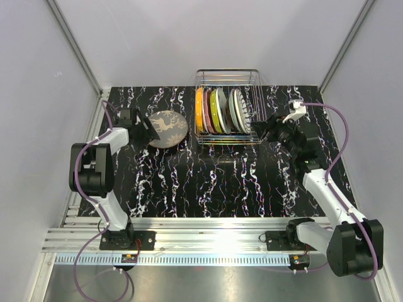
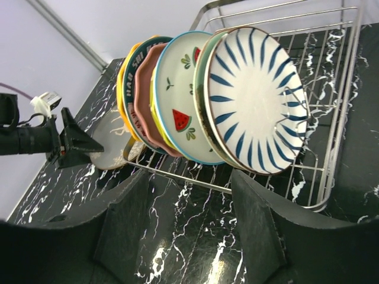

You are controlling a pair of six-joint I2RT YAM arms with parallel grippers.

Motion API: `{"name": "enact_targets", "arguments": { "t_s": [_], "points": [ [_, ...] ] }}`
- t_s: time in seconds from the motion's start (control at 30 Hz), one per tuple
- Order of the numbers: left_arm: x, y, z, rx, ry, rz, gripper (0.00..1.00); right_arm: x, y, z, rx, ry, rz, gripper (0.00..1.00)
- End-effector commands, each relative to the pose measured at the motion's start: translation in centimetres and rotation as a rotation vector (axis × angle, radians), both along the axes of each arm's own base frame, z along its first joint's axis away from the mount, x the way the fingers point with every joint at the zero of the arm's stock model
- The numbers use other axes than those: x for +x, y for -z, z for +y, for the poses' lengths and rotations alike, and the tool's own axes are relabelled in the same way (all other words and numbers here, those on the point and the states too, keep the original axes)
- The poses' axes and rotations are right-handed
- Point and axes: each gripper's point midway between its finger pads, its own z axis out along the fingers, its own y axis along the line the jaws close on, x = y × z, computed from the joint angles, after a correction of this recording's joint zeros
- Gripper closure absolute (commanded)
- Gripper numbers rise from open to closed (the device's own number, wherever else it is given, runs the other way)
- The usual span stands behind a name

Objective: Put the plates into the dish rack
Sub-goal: Grab a plate with the left arm

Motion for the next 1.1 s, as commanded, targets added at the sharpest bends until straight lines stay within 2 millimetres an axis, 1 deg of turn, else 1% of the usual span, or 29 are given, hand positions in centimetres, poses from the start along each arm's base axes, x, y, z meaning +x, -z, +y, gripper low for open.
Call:
{"name": "enact_targets", "arguments": {
  "t_s": [0.0, 0.17, 0.27, 0.3, 0.37, 0.4, 0.5, 0.6, 0.63, 0.73, 0.77, 0.93, 1.03, 1.07],
  "points": [
    [1.4, -0.5, -0.2, -0.052, -0.030, -0.042, 0.22, -0.2, -1.9, 1.1, -0.015, -0.042, -0.085, 0.35],
    [1.0, 0.4, -0.4, -0.074, -0.052, -0.016, 0.23, -0.5, -1.8, 1.8, -0.026, -0.059, -0.091, 0.36],
    [0.9, 0.8, -0.3, -0.074, -0.063, -0.007, 0.27, -0.7, -1.7, 2.1, -0.033, -0.066, -0.094, 0.36],
    [0.8, 0.9, -0.3, -0.071, -0.064, -0.004, 0.30, -0.7, -1.8, 2.1, -0.034, -0.067, -0.096, 0.37],
    [0.6, 1.1, -0.2, -0.068, -0.068, 0.003, 0.33, -0.8, -1.9, 2.1, -0.039, -0.066, -0.101, 0.37],
    [0.6, 1.2, -0.2, -0.068, -0.070, 0.007, 0.37, -1.0, -2.0, 2.3, -0.039, -0.070, -0.106, 0.37],
    [0.2, 1.5, -0.1, -0.064, -0.073, 0.019, 0.41, -1.4, -2.3, 2.6, -0.042, -0.084, -0.120, 0.38],
    [-0.3, 1.8, 0.0, -0.061, -0.077, 0.032, 0.51, -2.1, -2.9, 3.7, -0.060, -0.124, -0.151, 0.39],
    [-0.3, 1.8, 0.0, -0.060, -0.079, 0.033, 0.51, -2.3, -3.0, 3.9, -0.063, -0.132, -0.157, 0.39],
    [-1.3, 2.5, -0.2, -0.077, -0.091, 0.046, 0.61, -2.9, -3.5, 4.6, -0.072, -0.153, -0.177, 0.39],
    [-1.3, 2.4, -0.2, -0.077, -0.093, 0.040, 0.65, -3.1, -3.6, 4.7, -0.072, -0.157, -0.181, 0.39],
    [-2.1, 2.3, -0.3, -0.085, -0.103, 0.046, 0.71, -3.8, -4.2, 5.5, -0.091, -0.182, -0.205, 0.39],
    [-2.5, 2.1, -0.2, -0.082, -0.104, 0.045, 0.76, -4.4, -4.5, 6.5, -0.109, -0.215, -0.227, 0.40],
    [-2.5, 2.0, -0.2, -0.081, -0.105, 0.043, 0.79, -4.9, -4.7, 7.3, -0.113, -0.242, -0.236, 0.40]
  ]
}}
